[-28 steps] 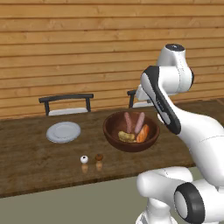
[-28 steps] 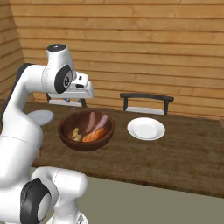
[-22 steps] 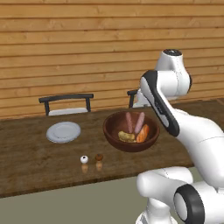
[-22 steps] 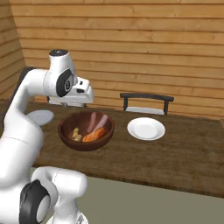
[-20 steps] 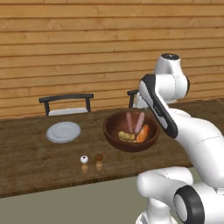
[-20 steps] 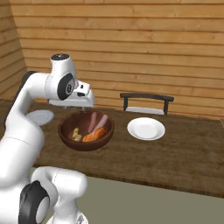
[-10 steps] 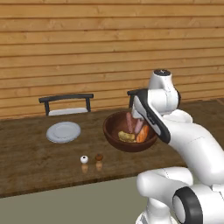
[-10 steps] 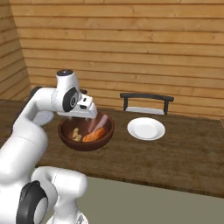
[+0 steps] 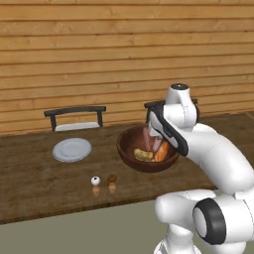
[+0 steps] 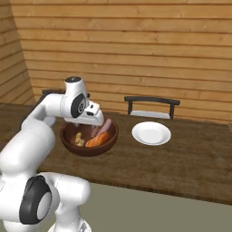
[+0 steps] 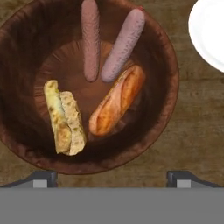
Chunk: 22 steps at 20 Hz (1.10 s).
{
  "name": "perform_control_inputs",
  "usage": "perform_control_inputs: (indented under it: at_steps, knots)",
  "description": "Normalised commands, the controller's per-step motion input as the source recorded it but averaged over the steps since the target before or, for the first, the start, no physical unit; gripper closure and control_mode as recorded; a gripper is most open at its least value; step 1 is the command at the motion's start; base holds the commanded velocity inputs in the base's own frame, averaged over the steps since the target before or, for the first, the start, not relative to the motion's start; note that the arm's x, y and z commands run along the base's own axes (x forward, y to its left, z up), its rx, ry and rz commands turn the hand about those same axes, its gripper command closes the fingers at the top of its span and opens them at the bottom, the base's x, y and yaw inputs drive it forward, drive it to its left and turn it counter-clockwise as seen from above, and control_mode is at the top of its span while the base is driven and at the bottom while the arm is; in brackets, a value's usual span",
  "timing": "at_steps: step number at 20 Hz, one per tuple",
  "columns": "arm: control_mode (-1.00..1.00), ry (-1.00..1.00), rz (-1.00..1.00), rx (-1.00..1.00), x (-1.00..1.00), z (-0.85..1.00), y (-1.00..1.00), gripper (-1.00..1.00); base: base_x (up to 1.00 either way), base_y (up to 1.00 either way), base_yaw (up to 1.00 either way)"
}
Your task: Place one bun and one sausage from the bowl on each plate.
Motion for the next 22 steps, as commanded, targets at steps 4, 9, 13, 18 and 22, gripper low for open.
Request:
perform_control_inputs:
  at_steps: [4, 9, 13, 18, 22]
  knots:
    - [-1.0, 0.0, -0.03, 0.0, 0.3, -0.47, -0.05, -1.0, 0.0, 0.0, 0.0]
    - [-1.0, 0.01, -0.04, 0.0, 0.22, -0.55, -0.07, -1.0, 0.0, 0.0, 0.0]
    - [-1.0, 0.02, -0.03, 0.0, 0.2, -0.57, -0.03, -1.0, 0.0, 0.0, 0.0]
    - [-1.0, 0.0, -0.03, 0.0, 0.23, -0.36, -0.02, -1.0, 0.0, 0.0, 0.0]
    - [-1.0, 0.0, -0.04, 0.0, 0.32, -0.25, -0.04, -1.0, 0.0, 0.0, 0.0]
